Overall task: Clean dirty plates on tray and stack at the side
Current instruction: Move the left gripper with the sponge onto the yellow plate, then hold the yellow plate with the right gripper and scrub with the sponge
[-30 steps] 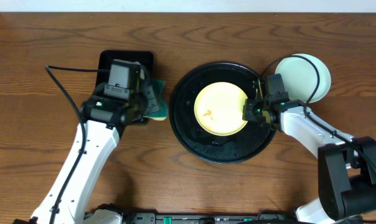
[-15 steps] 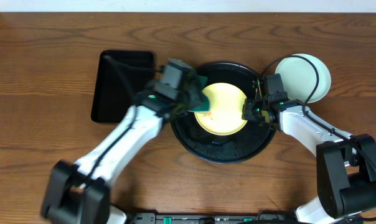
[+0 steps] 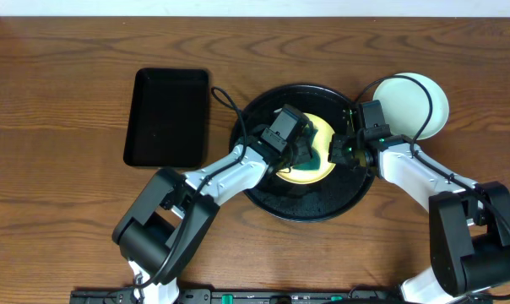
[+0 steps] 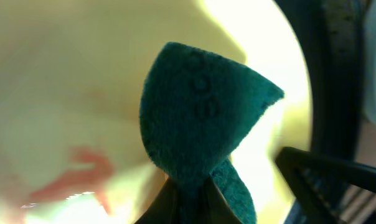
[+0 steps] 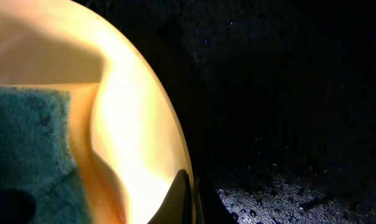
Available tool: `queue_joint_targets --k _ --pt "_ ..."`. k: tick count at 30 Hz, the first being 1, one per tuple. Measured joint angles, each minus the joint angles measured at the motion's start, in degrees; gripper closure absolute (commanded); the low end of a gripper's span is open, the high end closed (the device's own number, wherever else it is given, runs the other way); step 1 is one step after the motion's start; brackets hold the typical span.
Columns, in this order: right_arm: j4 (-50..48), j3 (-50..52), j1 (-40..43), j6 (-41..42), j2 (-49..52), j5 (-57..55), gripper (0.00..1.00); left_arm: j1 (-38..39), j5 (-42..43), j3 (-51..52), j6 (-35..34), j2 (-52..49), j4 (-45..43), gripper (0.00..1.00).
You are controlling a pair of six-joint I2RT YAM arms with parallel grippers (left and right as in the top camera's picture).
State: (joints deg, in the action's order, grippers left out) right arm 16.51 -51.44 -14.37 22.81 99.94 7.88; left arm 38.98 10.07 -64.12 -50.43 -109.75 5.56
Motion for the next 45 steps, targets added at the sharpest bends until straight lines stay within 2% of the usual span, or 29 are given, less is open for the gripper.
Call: queue_joint_targets --k 10,18,23,27,31,36,45 --pt "0.3 0.0 -0.6 0.2 0.1 1.2 0.99 0.6 -12.4 -1.3 6.0 0.8 10.5 0.93" --pt "0.3 0.0 -0.6 0.2 0.1 1.2 0.99 0.3 -23.5 -1.2 12.7 4.3 12.7 0.92" --pt "0.3 0.0 -0.6 0.2 0.1 1.1 0.99 -0.9 -28.7 -1.0 14.7 11.8 12.6 0.92" --pt "0.3 0.0 -0.6 0.2 0.1 1.1 0.99 -1.0 -27.3 -1.0 14.5 16.5 10.1 0.92" --pt "0.3 0.0 -0.6 0.2 0.1 1.1 0.99 -1.0 -21.2 -1.0 12.1 16.0 6.3 0.92" --pt "0.3 0.0 -0.6 0.2 0.1 1.1 0.99 -0.6 -15.0 -1.0 6.9 11.1 2.6 0.92" --pt "0.4 0.0 -0.6 0.2 0.1 1.0 0.99 -0.7 -12.3 -0.9 4.8 1.3 2.8 0.92"
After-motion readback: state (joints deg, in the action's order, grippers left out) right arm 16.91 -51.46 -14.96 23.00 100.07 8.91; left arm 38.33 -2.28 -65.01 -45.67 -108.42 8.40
